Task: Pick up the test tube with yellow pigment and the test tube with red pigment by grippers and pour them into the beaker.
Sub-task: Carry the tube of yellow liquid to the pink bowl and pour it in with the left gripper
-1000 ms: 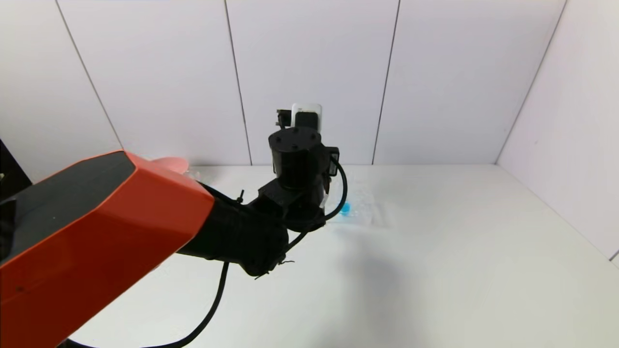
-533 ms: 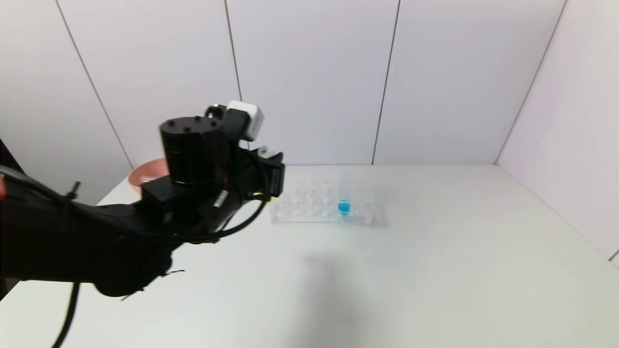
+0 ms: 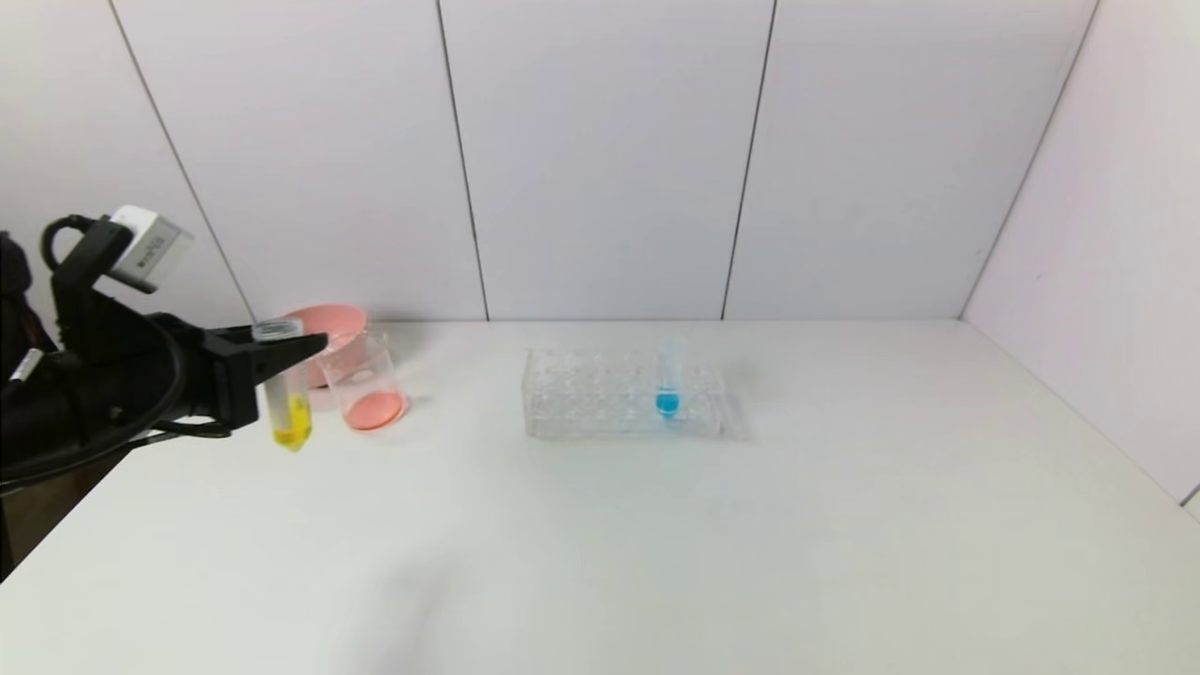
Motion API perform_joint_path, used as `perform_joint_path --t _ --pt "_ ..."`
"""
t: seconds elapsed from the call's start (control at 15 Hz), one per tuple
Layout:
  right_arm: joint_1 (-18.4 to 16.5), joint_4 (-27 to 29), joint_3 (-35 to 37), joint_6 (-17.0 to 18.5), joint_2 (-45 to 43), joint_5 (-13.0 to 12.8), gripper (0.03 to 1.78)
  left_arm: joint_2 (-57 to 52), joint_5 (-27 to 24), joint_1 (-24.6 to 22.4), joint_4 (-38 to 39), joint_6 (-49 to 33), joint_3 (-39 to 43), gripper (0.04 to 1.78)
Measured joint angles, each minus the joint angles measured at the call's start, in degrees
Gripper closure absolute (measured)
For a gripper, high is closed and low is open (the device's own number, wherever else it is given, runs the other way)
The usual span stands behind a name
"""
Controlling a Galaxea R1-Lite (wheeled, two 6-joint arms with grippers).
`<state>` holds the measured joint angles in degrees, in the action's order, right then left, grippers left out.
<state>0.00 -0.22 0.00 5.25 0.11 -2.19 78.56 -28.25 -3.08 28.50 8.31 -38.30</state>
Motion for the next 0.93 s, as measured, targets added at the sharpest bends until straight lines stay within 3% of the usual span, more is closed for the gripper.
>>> perform_joint_path --t 0.13,0.27,0.53,0.93 --pt "0.00 -0.02 0.00 0.00 0.00 0.00 0.10 -1.18 -9.48 -8.68 -3.78 5.18 0.41 1.37" --pt "0.00 -0.02 0.00 0.00 0.00 0.00 0.10 0.22 -14.73 -13.12 -7.17 11.20 -0.76 1.37" --pt "0.00 -0.02 0.00 0.00 0.00 0.00 0.10 7.47 -13.81 -15.21 -14.26 19.91 -11.25 1.37" --pt "0.00 0.00 0.00 0.00 0.00 0.02 0.10 19.92 -5.77 -14.10 -38.34 33.85 -33.77 1.37"
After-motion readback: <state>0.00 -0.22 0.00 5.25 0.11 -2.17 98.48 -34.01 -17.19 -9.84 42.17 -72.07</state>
